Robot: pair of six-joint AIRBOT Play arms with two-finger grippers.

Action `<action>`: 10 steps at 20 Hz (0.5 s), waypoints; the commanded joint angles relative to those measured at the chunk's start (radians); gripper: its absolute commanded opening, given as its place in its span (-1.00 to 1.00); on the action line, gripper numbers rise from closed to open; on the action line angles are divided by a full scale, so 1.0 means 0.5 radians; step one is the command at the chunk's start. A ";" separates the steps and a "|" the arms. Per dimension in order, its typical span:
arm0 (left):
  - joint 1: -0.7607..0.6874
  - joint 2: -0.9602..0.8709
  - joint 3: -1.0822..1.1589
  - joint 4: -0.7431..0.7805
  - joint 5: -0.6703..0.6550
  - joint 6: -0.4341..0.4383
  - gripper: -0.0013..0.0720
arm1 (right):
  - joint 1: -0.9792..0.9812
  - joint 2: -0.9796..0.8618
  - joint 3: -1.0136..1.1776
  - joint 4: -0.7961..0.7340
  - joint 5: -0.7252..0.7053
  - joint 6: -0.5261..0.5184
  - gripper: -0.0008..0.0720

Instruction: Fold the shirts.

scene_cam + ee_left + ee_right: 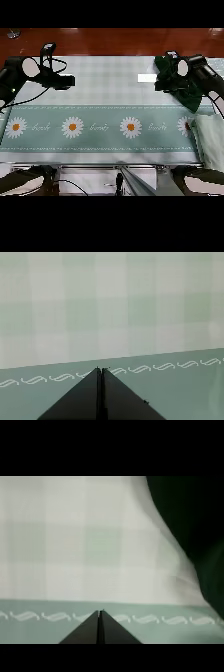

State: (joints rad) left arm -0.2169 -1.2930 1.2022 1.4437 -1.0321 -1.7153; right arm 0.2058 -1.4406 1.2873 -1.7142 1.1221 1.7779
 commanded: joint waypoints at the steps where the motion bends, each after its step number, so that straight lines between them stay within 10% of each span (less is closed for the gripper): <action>1: 0.001 -0.039 -0.001 0.000 0.149 0.000 -0.89 | 0.002 -0.005 0.002 -0.176 -0.575 -0.009 -0.83; 3: -0.003 -0.072 -0.001 0.000 0.193 0.001 -0.89 | -0.034 -0.027 0.002 -0.414 -0.932 0.062 0.61; 7: 0.006 -0.134 -0.001 0.024 0.588 0.002 -0.68 | -0.329 -0.125 0.002 -0.533 -1.304 0.368 0.76; 9: 0.005 -0.168 -0.001 0.163 0.847 0.002 0.96 | -0.546 -0.201 0.009 -0.508 -1.403 0.565 0.76; 10: 0.012 -0.178 0.000 0.240 0.913 0.001 0.96 | -0.653 -0.261 0.041 -0.457 -1.427 0.627 0.76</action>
State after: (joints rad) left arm -0.2146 -1.3621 1.2022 1.4807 -0.7437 -1.7157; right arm 0.0025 -1.5196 1.2930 -1.9453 0.5285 1.9633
